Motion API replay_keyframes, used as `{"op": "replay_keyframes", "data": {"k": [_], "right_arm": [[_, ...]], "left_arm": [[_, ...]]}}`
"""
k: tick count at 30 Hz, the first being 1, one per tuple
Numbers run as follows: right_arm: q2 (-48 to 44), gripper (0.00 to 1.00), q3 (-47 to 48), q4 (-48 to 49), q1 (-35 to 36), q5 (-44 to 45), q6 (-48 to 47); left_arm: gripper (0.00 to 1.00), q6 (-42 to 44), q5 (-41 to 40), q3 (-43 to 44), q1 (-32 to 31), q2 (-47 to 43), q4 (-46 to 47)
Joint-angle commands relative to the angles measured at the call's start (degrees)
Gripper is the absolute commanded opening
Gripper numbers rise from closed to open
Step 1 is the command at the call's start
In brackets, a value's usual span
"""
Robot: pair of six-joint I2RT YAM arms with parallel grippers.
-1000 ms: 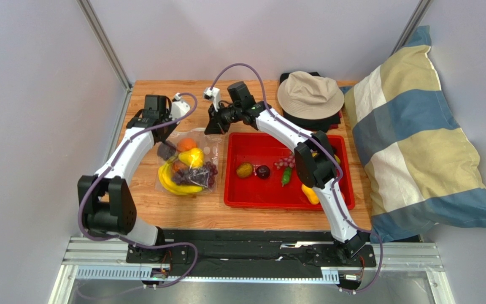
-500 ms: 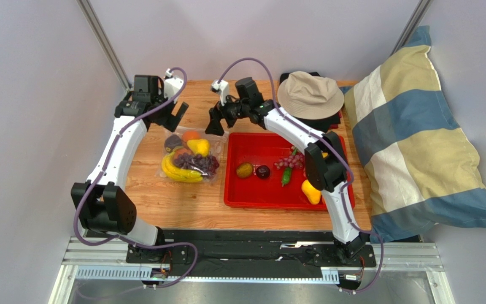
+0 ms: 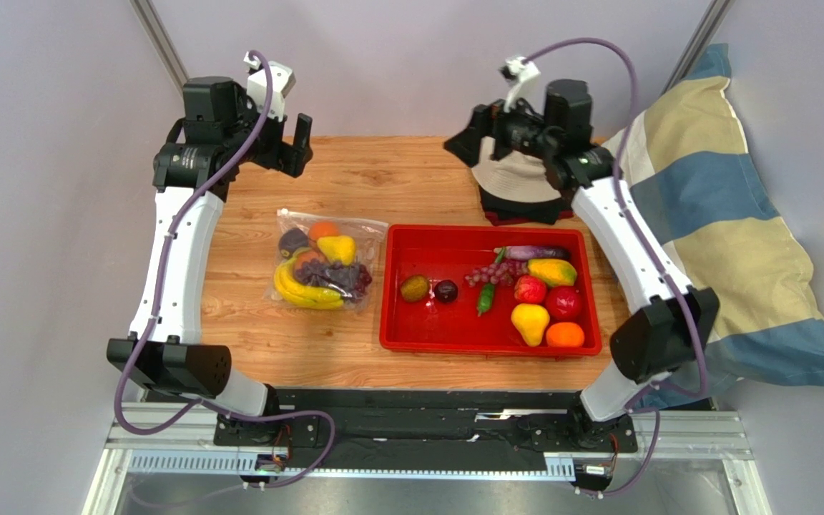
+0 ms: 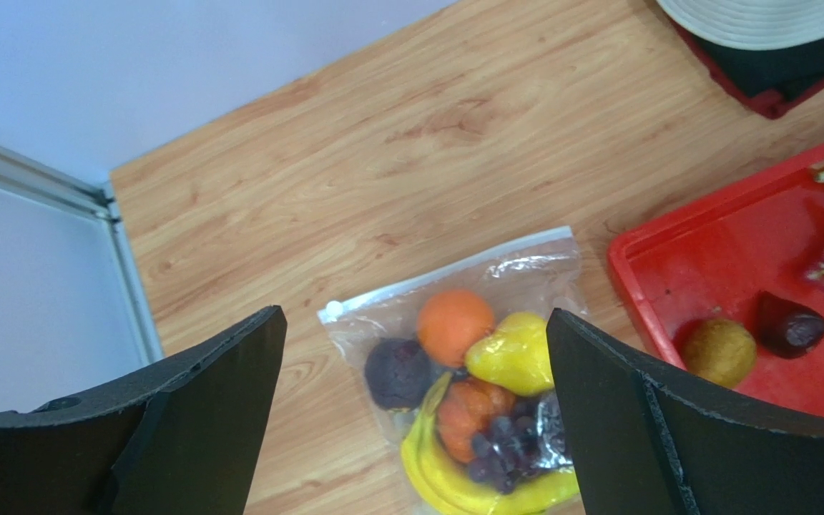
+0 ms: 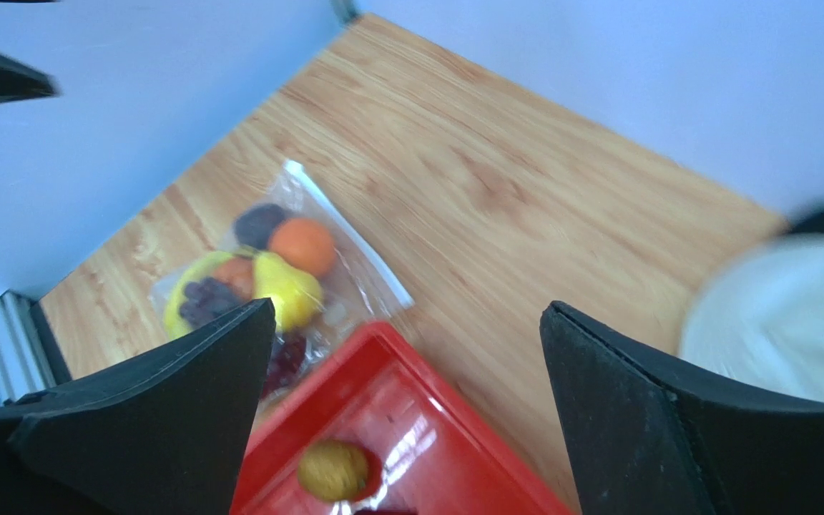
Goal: Place the food in the zip-top bag and seal the zipper
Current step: Reset both arms
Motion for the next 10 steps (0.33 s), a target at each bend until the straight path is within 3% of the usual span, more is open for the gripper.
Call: {"op": "replay_keyframes", "data": {"k": [1, 5, 10], "right_arm": [[-7.1, 0.99, -13.3, -4.2, -5.6, 4.5, 3.6], [-16.0, 1.0, -22.4, -4.6, -9.2, 6.4, 1.6], [-20.3, 1.0, -28.2, -4.8, -11.7, 7.0, 0.2]], "left_arm": [[0.99, -4.1, 4.3, -2.4, 0.1, 0.8, -1.5], [0.99, -6.8, 3.8, -6.4, 0.1, 1.5, 0.5], [0.99, -9.0, 3.1, -8.5, 0.1, 2.9, 2.1]]}}
